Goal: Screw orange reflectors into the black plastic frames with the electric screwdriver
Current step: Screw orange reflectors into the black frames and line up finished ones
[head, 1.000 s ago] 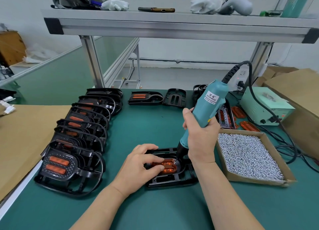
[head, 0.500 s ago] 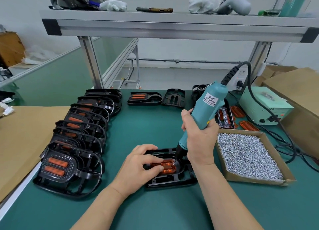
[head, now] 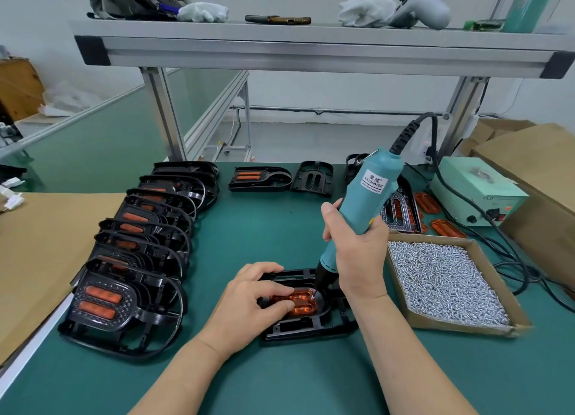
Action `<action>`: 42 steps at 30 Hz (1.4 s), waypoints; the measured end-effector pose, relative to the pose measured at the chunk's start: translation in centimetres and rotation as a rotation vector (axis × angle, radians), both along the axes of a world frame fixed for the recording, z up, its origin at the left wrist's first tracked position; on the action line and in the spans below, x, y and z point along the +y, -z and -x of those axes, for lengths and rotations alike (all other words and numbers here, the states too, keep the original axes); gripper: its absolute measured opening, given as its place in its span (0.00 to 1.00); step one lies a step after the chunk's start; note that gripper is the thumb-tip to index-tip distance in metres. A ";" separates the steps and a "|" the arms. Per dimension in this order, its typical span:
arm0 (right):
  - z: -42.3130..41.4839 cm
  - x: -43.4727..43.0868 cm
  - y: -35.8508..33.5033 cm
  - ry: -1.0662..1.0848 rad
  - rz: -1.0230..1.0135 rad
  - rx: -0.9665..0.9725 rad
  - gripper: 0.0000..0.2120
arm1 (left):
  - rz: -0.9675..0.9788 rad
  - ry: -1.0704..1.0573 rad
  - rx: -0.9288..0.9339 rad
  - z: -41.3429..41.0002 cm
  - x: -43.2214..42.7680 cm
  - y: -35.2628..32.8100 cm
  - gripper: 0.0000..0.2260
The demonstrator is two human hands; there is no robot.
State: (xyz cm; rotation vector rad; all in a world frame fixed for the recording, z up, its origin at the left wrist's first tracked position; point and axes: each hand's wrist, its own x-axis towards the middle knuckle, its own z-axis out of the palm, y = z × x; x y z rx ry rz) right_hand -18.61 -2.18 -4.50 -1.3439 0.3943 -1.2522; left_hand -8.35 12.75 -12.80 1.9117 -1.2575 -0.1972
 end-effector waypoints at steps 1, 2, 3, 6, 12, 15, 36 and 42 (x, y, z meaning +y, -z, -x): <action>0.0 -0.2 0.0 0.003 -0.019 -0.001 0.09 | -0.001 -0.002 0.000 0.0 0.0 0.0 0.07; -0.1 -0.3 0.1 0.005 -0.041 -0.006 0.09 | -0.002 0.000 0.001 0.0 -0.1 0.0 0.07; -0.1 -0.5 0.1 0.005 -0.061 -0.012 0.10 | -0.005 0.004 0.000 0.0 -0.1 -0.1 0.07; -0.5 -0.5 0.2 -0.008 -0.061 -0.004 0.11 | -0.005 0.002 -0.023 0.0 -0.1 0.0 0.07; -0.6 -0.3 0.5 0.023 -0.056 0.014 0.11 | -0.003 0.010 -0.022 0.1 -0.1 0.1 0.08; -0.2 -0.5 0.6 0.030 -0.098 -0.022 0.11 | 0.002 0.009 -0.013 0.0 0.1 0.2 0.08; 3.9 -10.8 -0.9 0.185 -0.602 -0.018 0.14 | 0.023 0.016 0.020 -0.5 -0.1 0.7 0.11; 6.7 -15.0 1.7 0.288 -0.708 0.204 0.17 | 0.020 0.011 0.024 -0.5 -0.1 0.8 0.10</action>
